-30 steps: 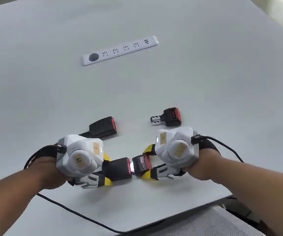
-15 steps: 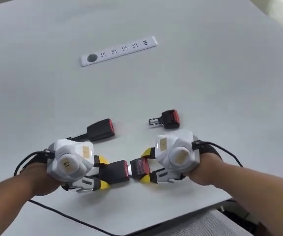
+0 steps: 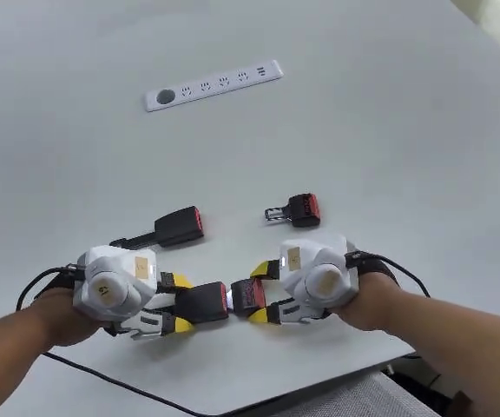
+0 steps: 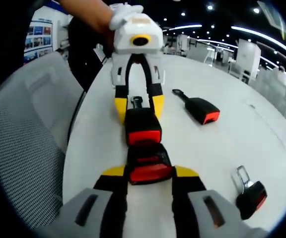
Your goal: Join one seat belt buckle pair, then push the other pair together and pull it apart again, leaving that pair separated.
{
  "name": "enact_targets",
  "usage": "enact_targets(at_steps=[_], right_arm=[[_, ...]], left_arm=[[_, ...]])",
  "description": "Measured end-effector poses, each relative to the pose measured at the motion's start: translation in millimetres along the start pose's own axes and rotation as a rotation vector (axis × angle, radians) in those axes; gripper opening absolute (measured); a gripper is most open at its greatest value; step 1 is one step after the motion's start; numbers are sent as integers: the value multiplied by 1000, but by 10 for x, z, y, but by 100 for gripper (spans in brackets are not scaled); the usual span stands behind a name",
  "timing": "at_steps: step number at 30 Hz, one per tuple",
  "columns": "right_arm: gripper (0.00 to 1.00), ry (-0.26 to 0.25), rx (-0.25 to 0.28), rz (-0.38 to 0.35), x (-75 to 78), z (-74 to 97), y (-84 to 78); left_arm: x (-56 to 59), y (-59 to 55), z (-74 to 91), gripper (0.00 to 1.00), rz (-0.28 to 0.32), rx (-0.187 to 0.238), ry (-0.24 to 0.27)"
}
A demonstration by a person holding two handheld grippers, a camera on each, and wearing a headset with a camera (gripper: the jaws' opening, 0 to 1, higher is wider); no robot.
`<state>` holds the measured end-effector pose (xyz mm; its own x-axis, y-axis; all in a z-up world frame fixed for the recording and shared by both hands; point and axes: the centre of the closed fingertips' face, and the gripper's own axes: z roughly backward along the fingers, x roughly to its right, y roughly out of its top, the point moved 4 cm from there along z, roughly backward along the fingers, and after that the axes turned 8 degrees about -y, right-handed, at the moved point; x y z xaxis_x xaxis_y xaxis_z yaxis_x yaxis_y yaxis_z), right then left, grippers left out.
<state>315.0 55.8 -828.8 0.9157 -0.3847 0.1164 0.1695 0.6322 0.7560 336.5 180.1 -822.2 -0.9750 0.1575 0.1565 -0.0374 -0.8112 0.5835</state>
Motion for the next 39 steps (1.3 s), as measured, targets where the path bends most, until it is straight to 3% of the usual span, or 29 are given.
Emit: enact_targets(at_steps=[24,39], right_arm=[[33,-5,21,-30,-7,9,-3],[34,1,25,-33,-4,0,-10]], left_arm=[[5,-12,13,32,20,52,-3],[2,-14,9,32,31,61,-1]])
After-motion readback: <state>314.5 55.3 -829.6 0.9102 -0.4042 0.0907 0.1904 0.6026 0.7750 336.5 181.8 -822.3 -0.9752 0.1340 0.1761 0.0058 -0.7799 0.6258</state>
